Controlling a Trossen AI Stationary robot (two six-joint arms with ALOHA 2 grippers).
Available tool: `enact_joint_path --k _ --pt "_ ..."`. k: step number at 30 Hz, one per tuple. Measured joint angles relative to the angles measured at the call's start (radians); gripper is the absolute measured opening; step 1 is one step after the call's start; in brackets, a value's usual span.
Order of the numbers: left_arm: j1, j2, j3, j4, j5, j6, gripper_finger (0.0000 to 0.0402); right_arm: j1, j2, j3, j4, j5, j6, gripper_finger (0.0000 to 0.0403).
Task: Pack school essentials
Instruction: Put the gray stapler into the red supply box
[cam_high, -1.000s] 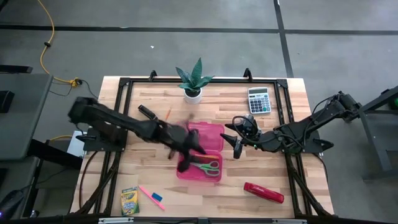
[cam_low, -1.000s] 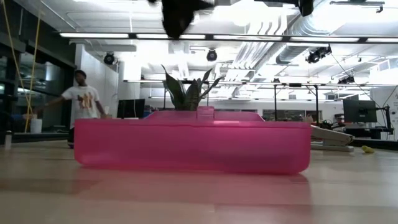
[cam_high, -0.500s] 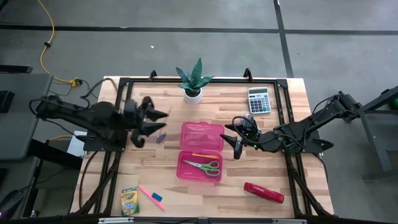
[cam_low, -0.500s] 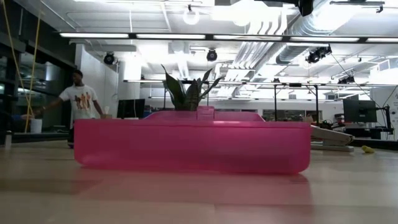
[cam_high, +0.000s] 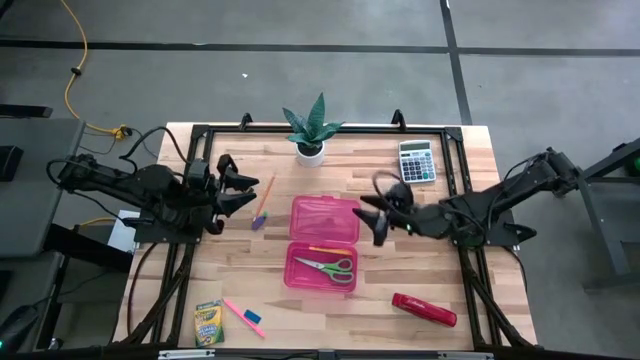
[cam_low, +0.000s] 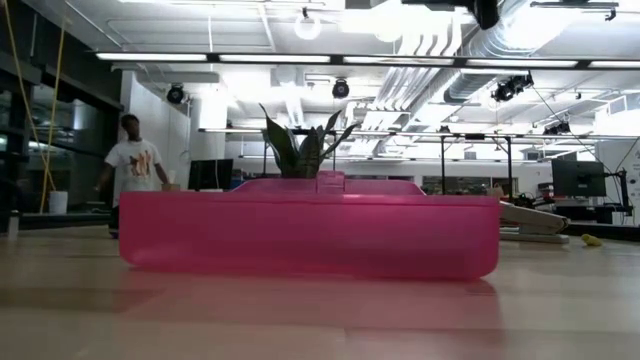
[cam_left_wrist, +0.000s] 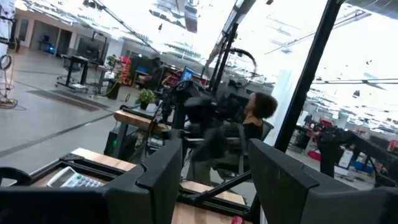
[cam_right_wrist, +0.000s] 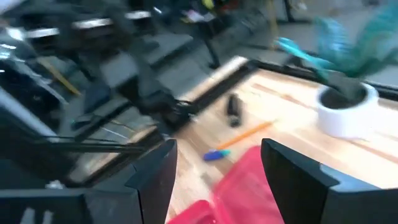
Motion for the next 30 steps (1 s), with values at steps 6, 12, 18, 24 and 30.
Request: enact_joint_path --k 6,12,18,24,30 --pt "0.0 0.0 0.0 0.0 0.0 -0.001 0.0172 -0.188 0.026 0.156 -0.619 -0.108 0.225 0.0225" --pt "0.0 0.0 0.0 -0.012 0.0 -0.001 0.0172 -0.285 0.031 0.16 -0.911 -0.242 0.257 0.0225" --pt "0.0 0.0 0.0 -0.018 0.0 -0.001 0.0172 -0.328 0.022 0.102 -1.072 -0.351 0.333 0.0225" --pt "0.0 0.0 0.0 -0.019 0.0 -0.001 0.0172 -0.34 0.019 -0.093 -1.028 -0.45 0.362 0.0225" --pt "0.0 0.0 0.0 -0.022 0.0 -0.001 0.0172 -0.411 0.015 -0.206 -0.866 -0.511 0.216 0.0225"
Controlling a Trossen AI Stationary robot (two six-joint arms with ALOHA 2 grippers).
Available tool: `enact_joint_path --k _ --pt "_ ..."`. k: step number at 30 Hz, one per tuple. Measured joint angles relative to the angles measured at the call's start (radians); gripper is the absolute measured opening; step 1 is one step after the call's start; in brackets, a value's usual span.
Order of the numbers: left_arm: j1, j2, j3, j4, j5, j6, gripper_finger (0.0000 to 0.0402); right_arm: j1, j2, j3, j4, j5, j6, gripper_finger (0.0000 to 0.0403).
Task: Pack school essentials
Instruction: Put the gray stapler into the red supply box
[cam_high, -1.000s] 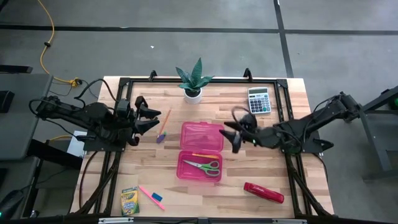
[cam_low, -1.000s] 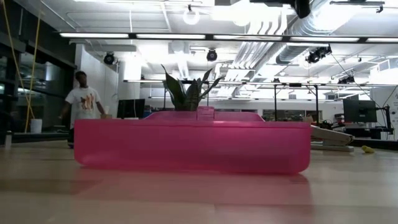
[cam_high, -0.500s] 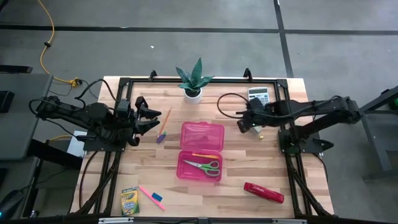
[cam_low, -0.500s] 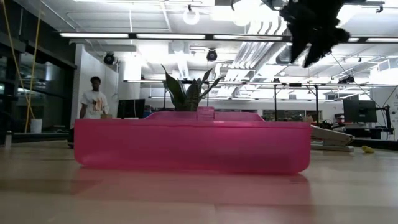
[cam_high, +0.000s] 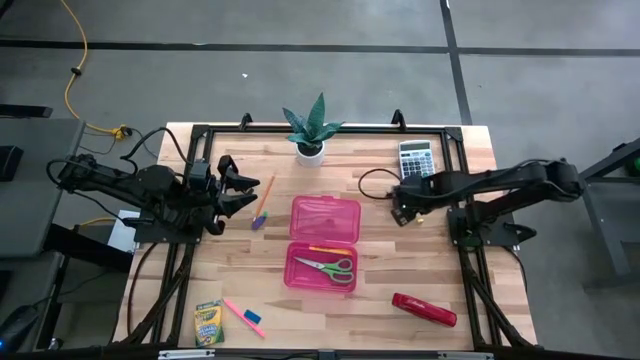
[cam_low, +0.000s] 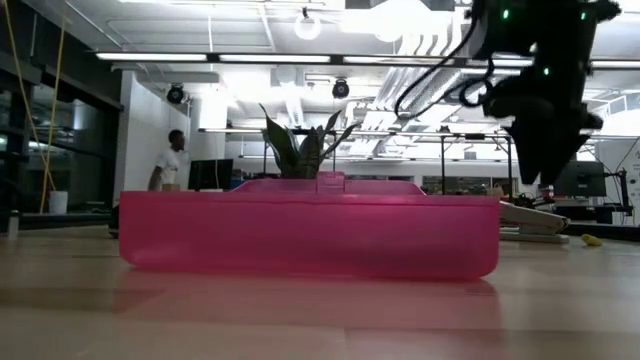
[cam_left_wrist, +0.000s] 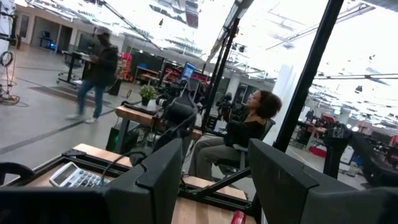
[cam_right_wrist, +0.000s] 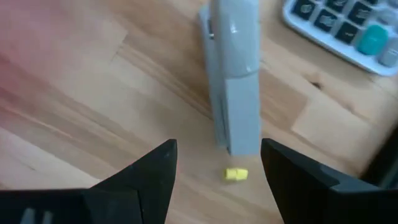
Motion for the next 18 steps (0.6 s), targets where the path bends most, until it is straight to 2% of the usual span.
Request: enact_joint_path --k 10,14,18 --pt "0.0 0.0 0.0 0.0 0.0 -0.053 0.0172 -0.169 0.0 -0.119 0.161 -0.06 -0.364 0.0225" --pt "0.0 0.0 0.0 0.006 0.0 -0.056 0.0172 -0.231 0.0 -0.175 0.21 -0.117 -0.406 0.0225" --pt "0.0 0.0 0.0 0.01 -0.007 -0.057 0.0172 -0.266 0.0 -0.224 0.264 -0.126 -0.417 0.0225"
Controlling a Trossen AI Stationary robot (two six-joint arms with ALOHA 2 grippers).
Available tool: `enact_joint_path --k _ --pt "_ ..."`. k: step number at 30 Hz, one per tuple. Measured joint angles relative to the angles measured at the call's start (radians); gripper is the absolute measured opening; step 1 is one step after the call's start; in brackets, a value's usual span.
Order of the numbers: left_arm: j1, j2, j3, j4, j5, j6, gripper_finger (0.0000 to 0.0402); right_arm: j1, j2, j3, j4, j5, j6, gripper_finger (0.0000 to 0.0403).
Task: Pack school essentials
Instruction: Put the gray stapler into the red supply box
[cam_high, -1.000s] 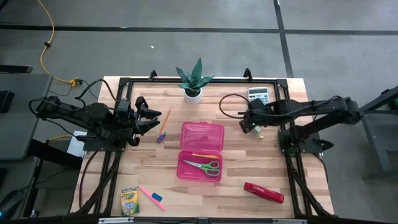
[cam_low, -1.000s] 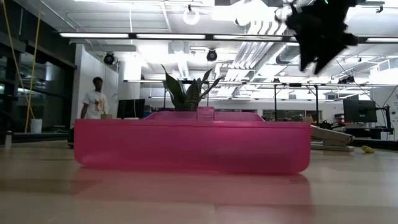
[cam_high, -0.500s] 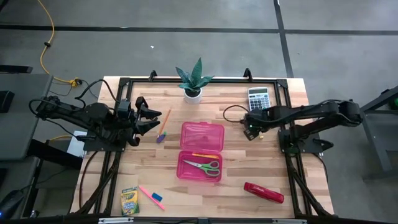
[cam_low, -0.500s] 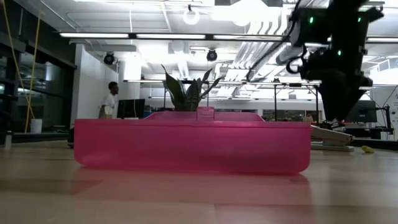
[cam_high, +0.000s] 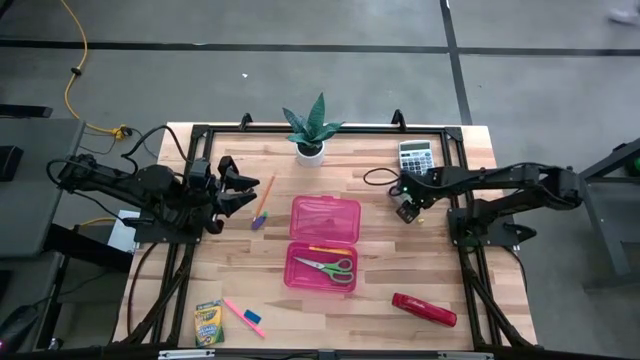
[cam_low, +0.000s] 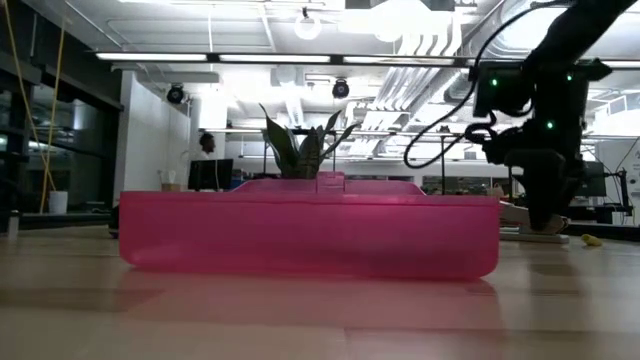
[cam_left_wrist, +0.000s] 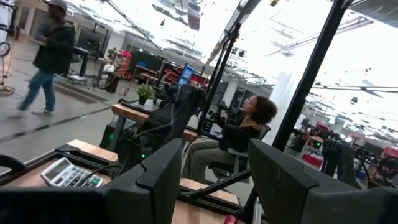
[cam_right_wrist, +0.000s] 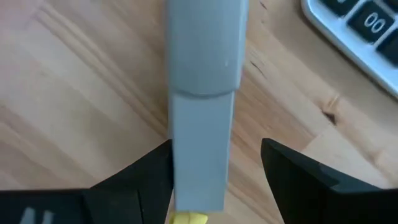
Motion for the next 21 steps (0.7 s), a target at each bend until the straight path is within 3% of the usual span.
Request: enact_joint_path --k 7,15,21 --pt "0.0 0.0 0.0 0.0 -0.001 0.003 0.0172 -0.007 0.0 0.012 0.052 -0.026 -0.005 0.0207" --pt "0.0 0.0 0.0 -0.002 -0.001 0.003 0.0172 -0.006 -0.001 0.015 0.061 -0.031 0.088 0.0072" --pt "0.0 0.0 0.0 -0.002 -0.001 0.033 0.0172 -0.002 -0.06 0.057 0.003 -0.049 0.122 0.0067"
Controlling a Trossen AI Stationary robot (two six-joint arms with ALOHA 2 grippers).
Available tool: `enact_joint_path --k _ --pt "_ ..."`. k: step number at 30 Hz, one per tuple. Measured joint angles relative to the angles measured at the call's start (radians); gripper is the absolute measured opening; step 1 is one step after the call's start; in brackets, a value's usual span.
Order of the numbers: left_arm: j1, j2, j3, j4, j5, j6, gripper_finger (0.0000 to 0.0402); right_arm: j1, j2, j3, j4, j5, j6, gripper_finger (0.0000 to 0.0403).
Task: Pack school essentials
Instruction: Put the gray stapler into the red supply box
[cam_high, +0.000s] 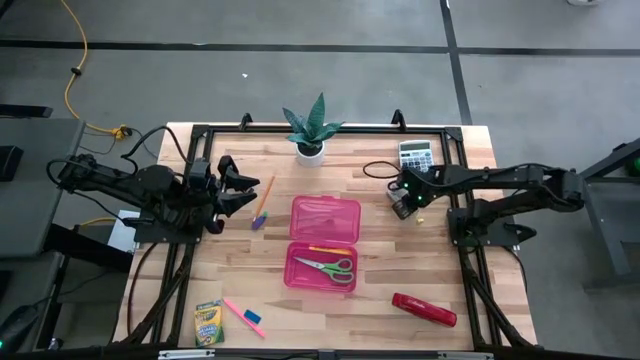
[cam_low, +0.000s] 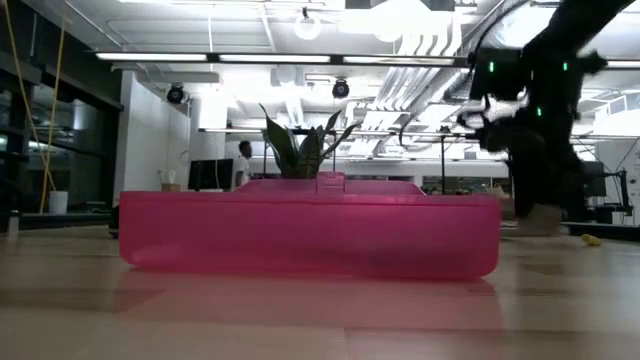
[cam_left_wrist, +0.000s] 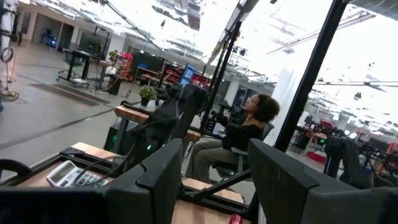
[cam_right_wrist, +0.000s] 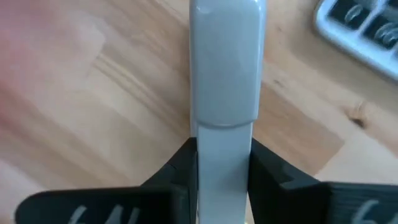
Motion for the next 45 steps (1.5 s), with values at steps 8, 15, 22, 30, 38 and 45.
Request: enact_joint_path --k 8,15,22,30,38,45 --pt "0.001 0.0 0.0 0.0 0.0 0.013 0.0172 0.092 -0.174 0.271 0.029 0.132 -0.007 0.0067" --pt "0.0 0.002 0.0 0.001 0.0 0.088 0.0172 0.261 -0.187 0.306 0.461 0.149 -0.006 0.0067" --pt "0.0 0.006 0.0 -0.001 0.0 0.094 0.0172 0.435 -0.05 0.233 0.981 0.148 -0.033 0.0067" --pt "0.0 0.006 0.0 -0.001 0.0 0.094 0.0172 0.509 0.098 0.228 1.236 0.156 -0.023 0.007" --pt "0.0 0.006 0.0 -0.002 0.0 0.092 0.0172 0.521 0.253 0.228 1.115 -0.01 0.199 0.0072" --pt "0.0 0.006 0.0 -0.002 0.0 0.092 0.0172 0.525 0.439 0.291 0.951 -0.299 0.246 0.0072"
